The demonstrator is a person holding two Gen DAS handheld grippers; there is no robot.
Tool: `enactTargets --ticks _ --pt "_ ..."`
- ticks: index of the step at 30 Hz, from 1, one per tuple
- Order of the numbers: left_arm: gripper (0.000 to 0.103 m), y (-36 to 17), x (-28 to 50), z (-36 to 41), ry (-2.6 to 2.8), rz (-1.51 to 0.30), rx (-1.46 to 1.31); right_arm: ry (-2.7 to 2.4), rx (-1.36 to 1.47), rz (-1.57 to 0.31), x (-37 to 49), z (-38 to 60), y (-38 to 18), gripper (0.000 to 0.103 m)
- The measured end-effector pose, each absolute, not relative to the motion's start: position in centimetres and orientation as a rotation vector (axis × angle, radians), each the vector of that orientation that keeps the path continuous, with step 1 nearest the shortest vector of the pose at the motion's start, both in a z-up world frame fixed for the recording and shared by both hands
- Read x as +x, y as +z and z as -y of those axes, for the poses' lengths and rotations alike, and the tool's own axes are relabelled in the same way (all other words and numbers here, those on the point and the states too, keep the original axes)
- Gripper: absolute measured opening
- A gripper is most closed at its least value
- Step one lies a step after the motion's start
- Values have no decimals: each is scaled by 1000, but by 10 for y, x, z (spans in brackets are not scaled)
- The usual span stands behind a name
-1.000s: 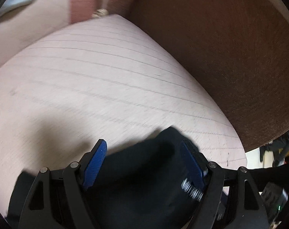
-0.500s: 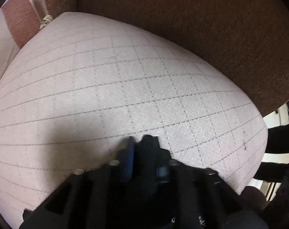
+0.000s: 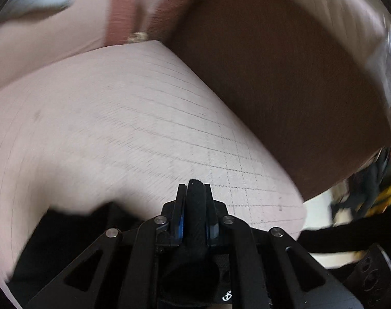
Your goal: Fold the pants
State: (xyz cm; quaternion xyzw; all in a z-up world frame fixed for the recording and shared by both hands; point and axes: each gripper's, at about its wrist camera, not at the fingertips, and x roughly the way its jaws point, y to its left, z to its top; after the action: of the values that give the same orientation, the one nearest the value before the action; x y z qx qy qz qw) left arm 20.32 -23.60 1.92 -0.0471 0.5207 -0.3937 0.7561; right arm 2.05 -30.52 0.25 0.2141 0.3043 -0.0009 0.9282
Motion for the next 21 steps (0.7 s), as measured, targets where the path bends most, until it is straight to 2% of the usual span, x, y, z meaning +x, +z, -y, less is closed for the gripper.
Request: enactTargets --ticks 12,14,17,19,21 --pt "12 -20 195 58 -760 -1095 -634 249 47 -679 31 171 11 21" --pt "20 -32 196 35 -753 -1084 -711 296 -36 -684 38 145 5 22" --pt "29 -40 194 15 -731 -1071 -741 340 -131 -695 29 116 -9 28" --pt "29 -37 188 2 -718 -1049 -727 371 -186 -706 20 98 -20 33" --pt "32 -30 181 -14 -704 -1027 -712 411 -226 -734 15 83 -34 43"
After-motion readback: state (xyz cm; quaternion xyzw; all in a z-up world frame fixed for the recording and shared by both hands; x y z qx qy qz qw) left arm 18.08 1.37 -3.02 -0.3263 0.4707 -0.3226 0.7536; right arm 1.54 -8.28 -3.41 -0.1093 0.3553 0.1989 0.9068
